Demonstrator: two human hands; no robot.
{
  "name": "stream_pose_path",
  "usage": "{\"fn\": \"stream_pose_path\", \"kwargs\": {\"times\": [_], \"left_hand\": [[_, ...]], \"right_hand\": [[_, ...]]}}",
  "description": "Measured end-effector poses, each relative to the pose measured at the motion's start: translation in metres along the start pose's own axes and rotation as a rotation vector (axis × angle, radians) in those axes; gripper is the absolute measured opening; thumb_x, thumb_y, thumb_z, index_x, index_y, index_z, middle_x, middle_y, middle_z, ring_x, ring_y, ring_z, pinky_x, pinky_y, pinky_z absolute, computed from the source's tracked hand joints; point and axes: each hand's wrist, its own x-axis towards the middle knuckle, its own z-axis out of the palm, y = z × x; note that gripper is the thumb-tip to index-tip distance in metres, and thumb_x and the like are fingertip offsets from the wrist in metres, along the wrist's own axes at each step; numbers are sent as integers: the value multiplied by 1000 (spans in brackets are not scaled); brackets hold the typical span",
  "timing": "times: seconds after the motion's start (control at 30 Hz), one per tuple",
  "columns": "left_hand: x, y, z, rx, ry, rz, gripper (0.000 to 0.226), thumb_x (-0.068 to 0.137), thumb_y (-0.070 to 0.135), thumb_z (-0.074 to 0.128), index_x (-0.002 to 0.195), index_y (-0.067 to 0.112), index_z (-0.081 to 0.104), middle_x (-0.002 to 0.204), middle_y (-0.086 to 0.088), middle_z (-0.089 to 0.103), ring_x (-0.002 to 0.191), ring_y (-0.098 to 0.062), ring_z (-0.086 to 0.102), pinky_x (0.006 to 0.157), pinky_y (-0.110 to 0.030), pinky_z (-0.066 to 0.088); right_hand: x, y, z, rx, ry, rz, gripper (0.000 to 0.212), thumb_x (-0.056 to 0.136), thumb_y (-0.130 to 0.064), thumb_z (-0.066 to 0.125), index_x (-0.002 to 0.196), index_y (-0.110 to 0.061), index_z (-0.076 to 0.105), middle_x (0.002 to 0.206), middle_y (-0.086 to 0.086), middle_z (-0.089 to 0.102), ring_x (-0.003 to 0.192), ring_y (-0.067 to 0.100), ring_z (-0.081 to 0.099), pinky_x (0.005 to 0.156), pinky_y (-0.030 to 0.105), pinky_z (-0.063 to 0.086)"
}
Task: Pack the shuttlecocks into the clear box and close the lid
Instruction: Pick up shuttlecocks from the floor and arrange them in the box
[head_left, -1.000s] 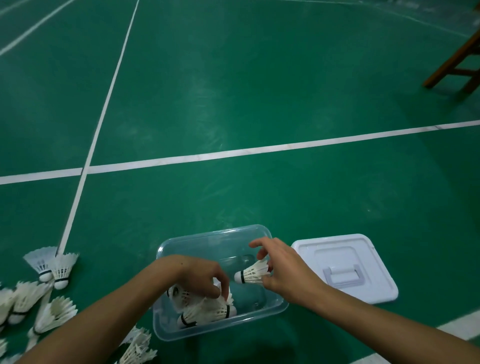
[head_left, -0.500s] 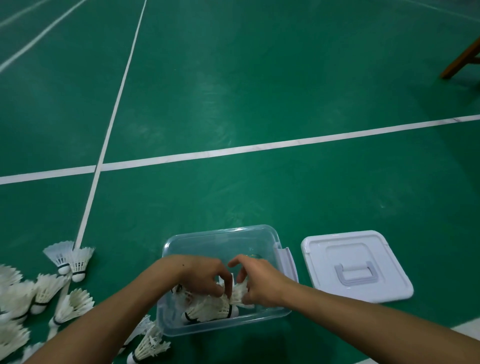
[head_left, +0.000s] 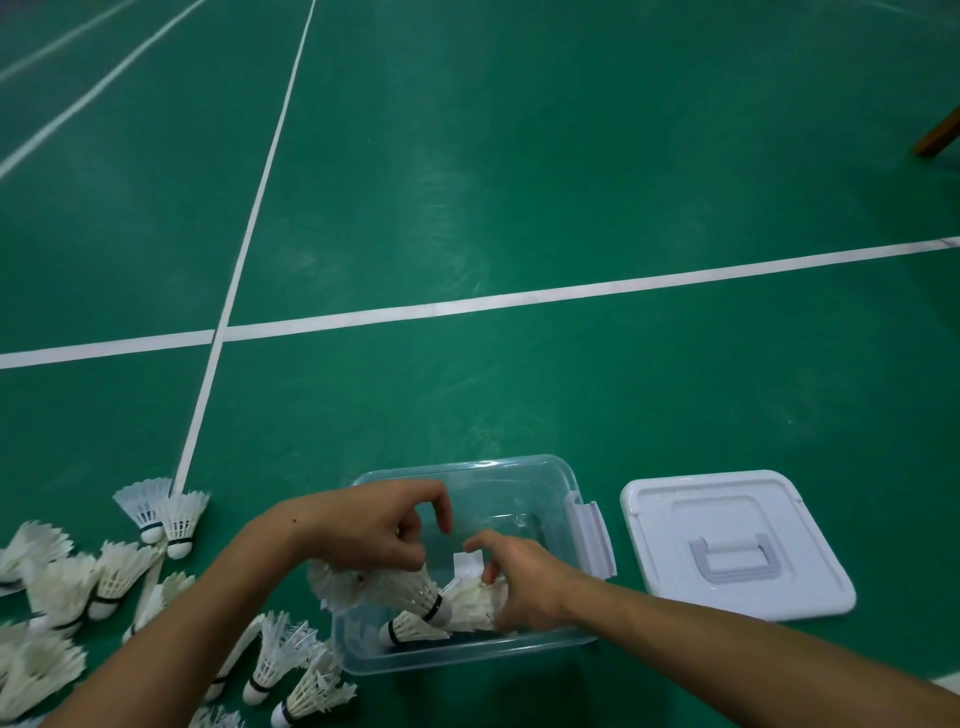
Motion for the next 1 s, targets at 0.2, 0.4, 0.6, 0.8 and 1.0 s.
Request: {"fn": "stream_pose_path", "kwargs": {"times": [0.2,0.4,0.6,0.8,1.0], "left_hand": [[-19,-4,-2,-97,81,28,35,94,10,63,120,30,50,66,10,53,59,-7,41,62,-25,39],[-10,26,2,-119,138,114,41,93,12,67,120,30,42,72,6,58,62,-9,46,62,-30,41],[6,55,1,-280,199,247,33,97,7,66,118,22,45,74,-2,58,63,-12,47,60,-26,42],[18,44,5,-287,464,227,19,101,29,70,111,22,55,69,1,63,51,-6,44,53,-17,37],[53,24,36,198,38,90,47,85,47,81,125,50,57,94,11,72,74,0,58,78,-26,51]], "right_hand": [[-30,-15,-26,6,50,-28,87,84,-23,88,156,-25,39,151,2,49,117,14,55,96,28,54],[-63,-50,-50,213,173,-231,100,72,-49,94,154,-34,39,140,-16,58,120,2,60,103,31,55],[-62,-47,-49,350,276,-267,85,75,-24,92,146,-28,45,118,-9,67,86,23,74,69,41,65],[-73,-19,-68,226,422,-186,75,73,-24,89,138,-39,53,107,-12,64,74,1,64,77,23,56],[-86,11,-78,304,564,-72,66,69,-22,91,126,-35,62,103,-13,66,81,3,63,74,16,51]]}}
